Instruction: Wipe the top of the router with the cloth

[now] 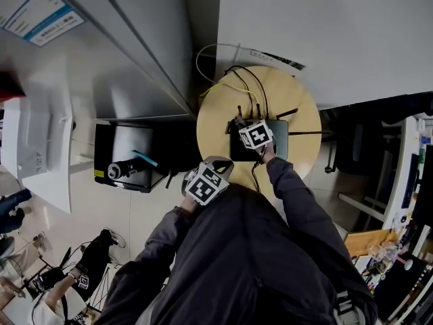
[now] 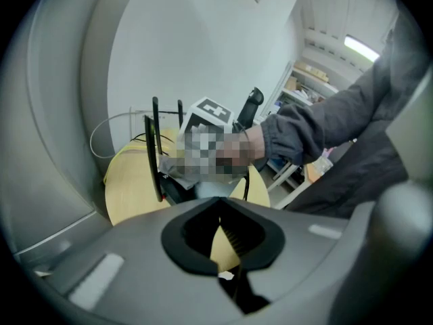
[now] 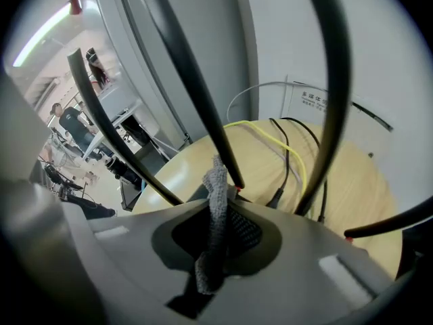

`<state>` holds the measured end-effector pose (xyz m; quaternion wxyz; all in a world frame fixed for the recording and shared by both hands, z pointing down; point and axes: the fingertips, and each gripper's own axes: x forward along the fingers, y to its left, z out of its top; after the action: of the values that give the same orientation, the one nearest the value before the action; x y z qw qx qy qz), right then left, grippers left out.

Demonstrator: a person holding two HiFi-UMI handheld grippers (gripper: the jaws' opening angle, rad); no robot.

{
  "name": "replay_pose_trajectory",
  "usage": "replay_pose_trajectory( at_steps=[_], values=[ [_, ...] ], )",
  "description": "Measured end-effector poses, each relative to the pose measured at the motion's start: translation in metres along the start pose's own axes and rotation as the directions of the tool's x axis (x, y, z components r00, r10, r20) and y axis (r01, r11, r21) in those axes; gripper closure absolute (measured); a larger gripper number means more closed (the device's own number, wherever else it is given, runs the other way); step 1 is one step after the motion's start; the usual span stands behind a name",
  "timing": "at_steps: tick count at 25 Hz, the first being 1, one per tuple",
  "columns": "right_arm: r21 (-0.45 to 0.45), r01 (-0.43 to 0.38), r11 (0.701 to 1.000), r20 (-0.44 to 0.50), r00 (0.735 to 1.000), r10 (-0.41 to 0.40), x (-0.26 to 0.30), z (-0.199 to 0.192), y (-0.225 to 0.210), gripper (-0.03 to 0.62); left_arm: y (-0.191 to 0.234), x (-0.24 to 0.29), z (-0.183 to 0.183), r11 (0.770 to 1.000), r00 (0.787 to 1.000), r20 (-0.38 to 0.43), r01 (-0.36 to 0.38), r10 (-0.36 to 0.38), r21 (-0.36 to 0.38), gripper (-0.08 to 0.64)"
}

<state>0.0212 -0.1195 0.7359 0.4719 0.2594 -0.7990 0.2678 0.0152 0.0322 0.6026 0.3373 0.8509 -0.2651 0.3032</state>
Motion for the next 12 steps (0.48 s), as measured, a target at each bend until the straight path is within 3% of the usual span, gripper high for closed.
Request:
replay_pose_trajectory(
  at_steps=[12],
  values=[
    [0.132, 0.100, 0.986, 0.006, 0.995, -0.102, -0.038, -0.045, -0.084, 0.561, -0.011, 0.014, 0.008, 0.998, 0.999, -0.025, 0.022, -0.021, 0.056, 0.560]
  ],
)
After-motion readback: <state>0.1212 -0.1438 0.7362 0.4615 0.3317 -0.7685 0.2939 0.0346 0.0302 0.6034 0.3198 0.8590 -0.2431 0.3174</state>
